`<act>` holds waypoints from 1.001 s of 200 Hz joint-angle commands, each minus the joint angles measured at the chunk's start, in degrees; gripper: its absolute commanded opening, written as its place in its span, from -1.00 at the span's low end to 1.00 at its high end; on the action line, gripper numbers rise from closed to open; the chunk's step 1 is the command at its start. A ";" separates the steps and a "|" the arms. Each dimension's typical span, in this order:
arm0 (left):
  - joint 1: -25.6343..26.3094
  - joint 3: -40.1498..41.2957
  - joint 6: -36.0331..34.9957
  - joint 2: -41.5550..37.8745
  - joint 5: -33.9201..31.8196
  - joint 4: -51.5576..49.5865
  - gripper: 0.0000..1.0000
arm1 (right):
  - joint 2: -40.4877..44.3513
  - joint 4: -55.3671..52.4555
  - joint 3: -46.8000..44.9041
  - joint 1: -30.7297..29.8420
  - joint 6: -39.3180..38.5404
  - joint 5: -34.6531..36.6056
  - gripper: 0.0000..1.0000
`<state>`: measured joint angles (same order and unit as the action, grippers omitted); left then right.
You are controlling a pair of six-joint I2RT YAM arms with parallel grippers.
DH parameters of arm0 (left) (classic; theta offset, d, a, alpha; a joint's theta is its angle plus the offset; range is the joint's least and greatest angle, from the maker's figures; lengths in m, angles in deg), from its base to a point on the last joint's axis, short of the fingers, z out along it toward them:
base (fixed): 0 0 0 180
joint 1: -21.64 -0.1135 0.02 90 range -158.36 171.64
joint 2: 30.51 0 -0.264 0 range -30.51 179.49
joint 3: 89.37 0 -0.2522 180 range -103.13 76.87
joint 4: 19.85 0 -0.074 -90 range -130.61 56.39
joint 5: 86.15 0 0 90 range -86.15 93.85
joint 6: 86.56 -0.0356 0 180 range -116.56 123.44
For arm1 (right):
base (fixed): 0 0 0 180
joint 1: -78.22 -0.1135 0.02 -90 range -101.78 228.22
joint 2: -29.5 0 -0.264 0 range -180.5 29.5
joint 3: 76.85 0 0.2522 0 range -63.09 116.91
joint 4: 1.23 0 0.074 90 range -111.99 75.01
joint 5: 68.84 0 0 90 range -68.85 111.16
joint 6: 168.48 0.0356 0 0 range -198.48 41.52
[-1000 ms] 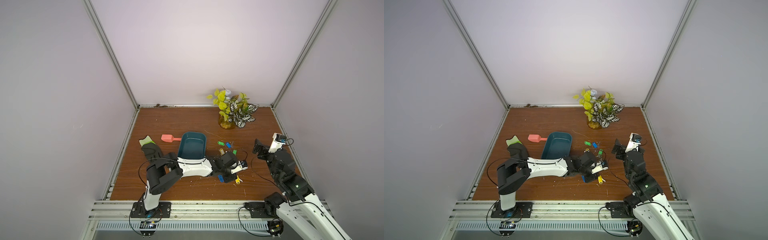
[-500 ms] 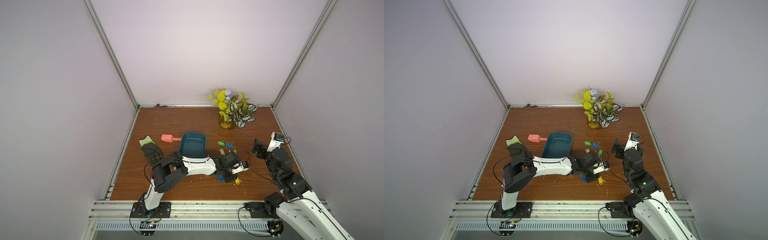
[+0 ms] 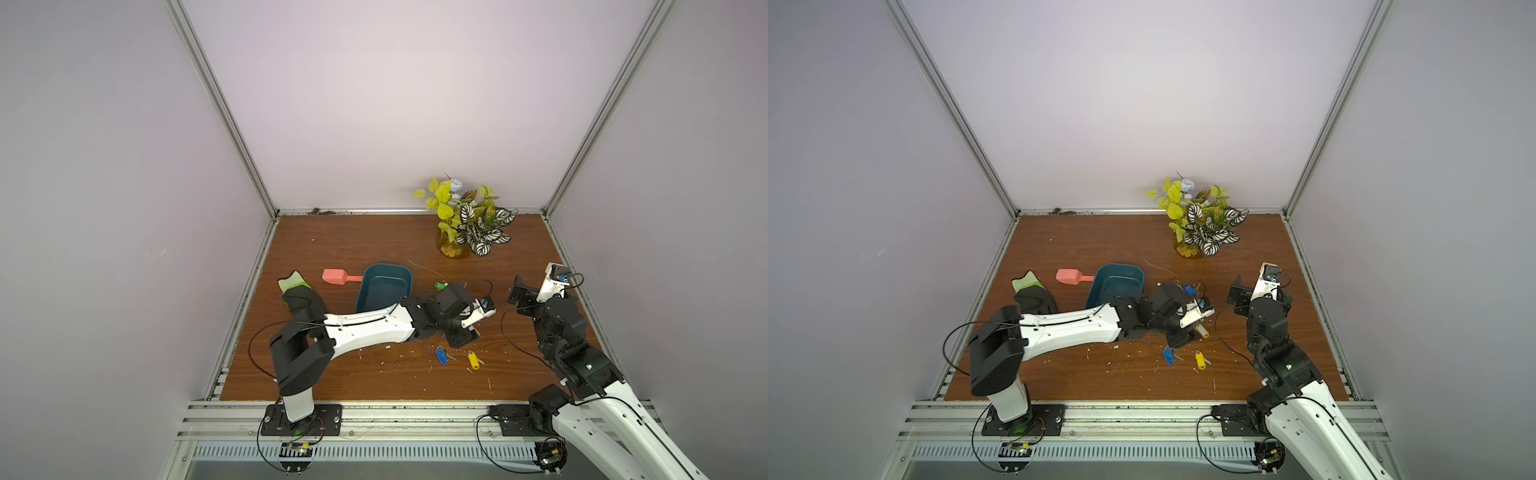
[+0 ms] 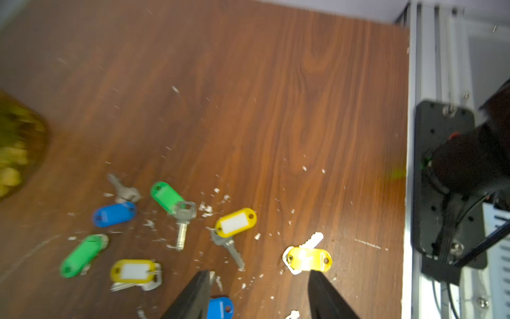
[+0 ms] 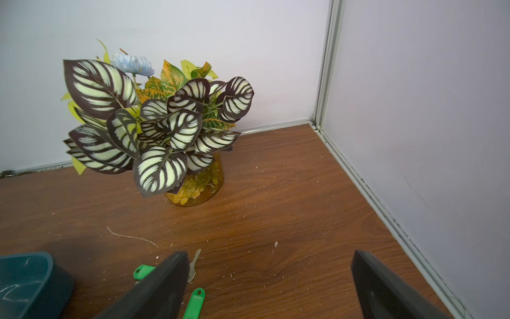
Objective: Take the keys out of the storage box
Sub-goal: Place the key at the center of the board, then reset both arms
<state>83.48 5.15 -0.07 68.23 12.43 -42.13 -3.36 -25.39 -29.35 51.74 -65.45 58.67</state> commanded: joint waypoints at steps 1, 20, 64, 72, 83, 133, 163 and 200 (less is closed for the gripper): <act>-2.56 3.09 2.79 -5.46 -6.22 2.11 0.26 | -0.36 4.38 2.05 0.38 -2.26 2.27 0.98; -3.56 6.50 3.20 -10.65 -13.61 3.56 0.42 | -0.60 5.78 1.56 0.61 -3.18 3.32 0.99; -13.51 13.52 8.96 -21.41 -19.81 6.53 0.68 | -2.27 12.43 -0.77 2.03 -6.14 5.26 0.99; -16.10 15.10 10.31 -23.38 -20.33 7.49 0.70 | -2.59 14.48 -1.76 2.59 -6.69 5.46 0.99; -20.25 17.23 12.09 -26.04 -19.50 8.78 0.70 | -3.10 17.39 -3.02 3.51 -7.58 5.71 0.98; -36.00 25.18 18.67 -36.05 -22.89 11.17 0.94 | -10.15 29.04 -7.04 12.33 -7.13 4.42 0.98; -44.03 30.22 23.61 -41.11 -28.66 12.86 0.93 | -15.45 33.14 -10.12 16.83 -4.77 3.87 0.98; -45.84 38.65 20.94 -45.60 -38.68 22.46 0.94 | -19.65 45.81 -18.34 19.78 -2.33 2.69 0.99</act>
<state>38.30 39.86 21.66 24.67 -18.48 -27.35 -21.24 7.90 -43.84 70.05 -70.41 62.61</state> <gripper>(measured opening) 0.970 0.991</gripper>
